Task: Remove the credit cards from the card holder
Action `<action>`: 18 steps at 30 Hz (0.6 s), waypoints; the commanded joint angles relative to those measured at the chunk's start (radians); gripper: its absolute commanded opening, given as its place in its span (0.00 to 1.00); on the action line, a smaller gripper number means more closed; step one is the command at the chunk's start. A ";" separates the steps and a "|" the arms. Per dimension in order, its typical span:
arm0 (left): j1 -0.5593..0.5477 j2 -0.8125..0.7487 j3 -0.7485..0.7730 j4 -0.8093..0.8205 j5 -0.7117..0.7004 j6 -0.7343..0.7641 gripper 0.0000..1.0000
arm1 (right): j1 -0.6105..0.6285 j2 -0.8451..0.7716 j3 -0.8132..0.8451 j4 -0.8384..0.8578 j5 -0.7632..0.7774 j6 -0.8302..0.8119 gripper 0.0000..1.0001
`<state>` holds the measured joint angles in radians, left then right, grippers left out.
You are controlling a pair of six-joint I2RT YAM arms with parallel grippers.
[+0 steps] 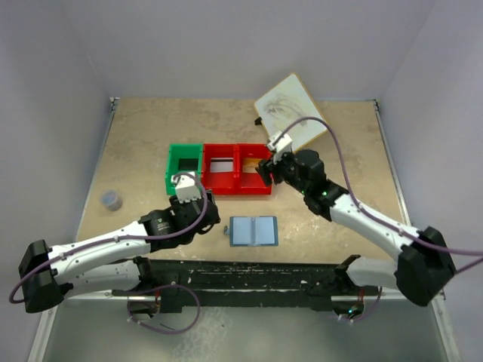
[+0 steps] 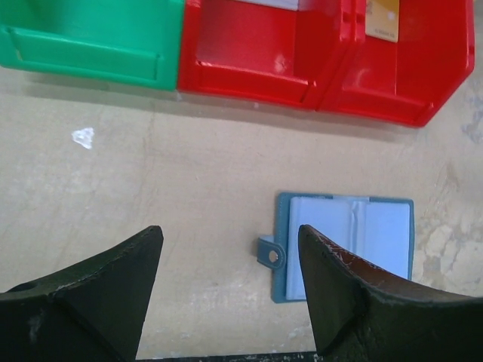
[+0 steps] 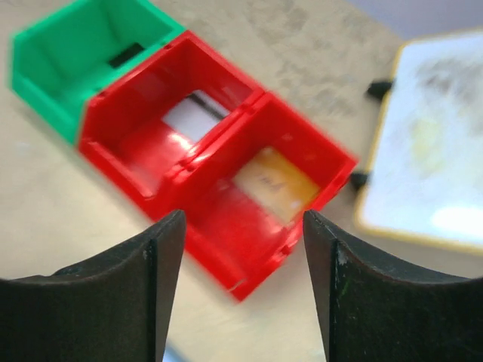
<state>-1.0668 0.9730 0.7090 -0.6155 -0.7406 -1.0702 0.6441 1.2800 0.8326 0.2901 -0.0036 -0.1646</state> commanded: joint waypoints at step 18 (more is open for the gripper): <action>0.007 0.169 -0.010 0.208 0.180 0.051 0.72 | 0.001 -0.399 -0.547 -0.041 -0.059 1.172 1.00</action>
<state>-1.0668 1.1370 0.7029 -0.4332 -0.5468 -1.0107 0.6441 0.8982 0.2966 0.2325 -0.0910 0.9176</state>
